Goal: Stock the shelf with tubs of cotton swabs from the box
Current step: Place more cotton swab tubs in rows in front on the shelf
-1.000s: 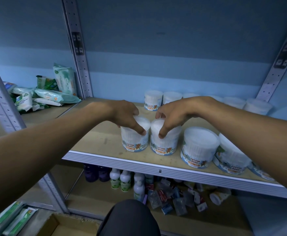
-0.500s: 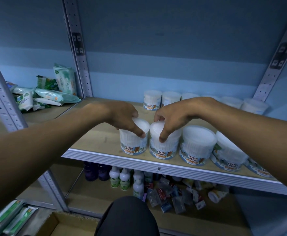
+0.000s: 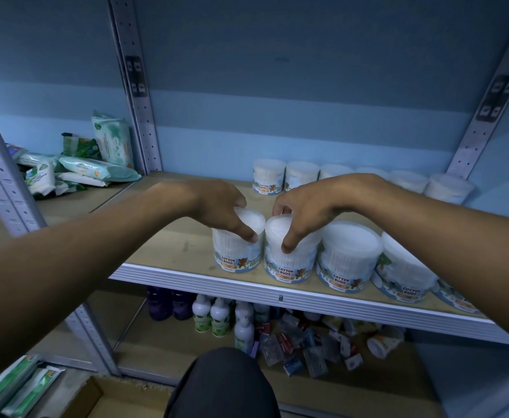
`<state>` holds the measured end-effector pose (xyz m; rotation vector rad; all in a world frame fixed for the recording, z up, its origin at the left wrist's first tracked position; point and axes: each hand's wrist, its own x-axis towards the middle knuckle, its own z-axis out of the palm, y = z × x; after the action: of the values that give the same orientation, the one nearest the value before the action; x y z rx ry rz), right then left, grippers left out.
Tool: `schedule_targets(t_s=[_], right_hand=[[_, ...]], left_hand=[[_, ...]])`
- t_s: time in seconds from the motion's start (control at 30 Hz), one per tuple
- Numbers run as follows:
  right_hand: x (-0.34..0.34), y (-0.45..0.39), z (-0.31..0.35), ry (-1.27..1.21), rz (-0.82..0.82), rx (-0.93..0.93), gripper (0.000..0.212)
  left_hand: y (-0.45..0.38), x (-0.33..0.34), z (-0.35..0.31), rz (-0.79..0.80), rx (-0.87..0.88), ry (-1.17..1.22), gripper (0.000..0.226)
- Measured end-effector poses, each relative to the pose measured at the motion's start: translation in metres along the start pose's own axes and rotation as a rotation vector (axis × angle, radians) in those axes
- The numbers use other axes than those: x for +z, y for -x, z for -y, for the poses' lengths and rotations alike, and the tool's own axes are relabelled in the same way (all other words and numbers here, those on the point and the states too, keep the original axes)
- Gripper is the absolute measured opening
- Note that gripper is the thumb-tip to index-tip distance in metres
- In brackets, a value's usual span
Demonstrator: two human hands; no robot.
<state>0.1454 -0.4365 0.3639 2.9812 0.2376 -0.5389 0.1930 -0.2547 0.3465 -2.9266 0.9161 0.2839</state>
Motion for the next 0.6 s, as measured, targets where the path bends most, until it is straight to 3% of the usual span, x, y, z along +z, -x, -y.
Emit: schedule_targets(t_s=[0.17,0.37,0.6], right_hand=[[0.001,0.000,-0.001,-0.008,0.005,0.007,0.077],[0.007,0.005,-0.011,-0.116,-0.045,-0.007,0.101],[0.024,0.046,-0.035,-0.324,-0.399,0.021,0.071]], left_hand=[[0.001,0.000,0.001,0.005,-0.010,0.009,0.084],[0.006,-0.002,-0.001,-0.022,-0.045,0.069,0.084],[0.003,-0.009,-0.041,-0.528,0.079,0.391,0.042]])
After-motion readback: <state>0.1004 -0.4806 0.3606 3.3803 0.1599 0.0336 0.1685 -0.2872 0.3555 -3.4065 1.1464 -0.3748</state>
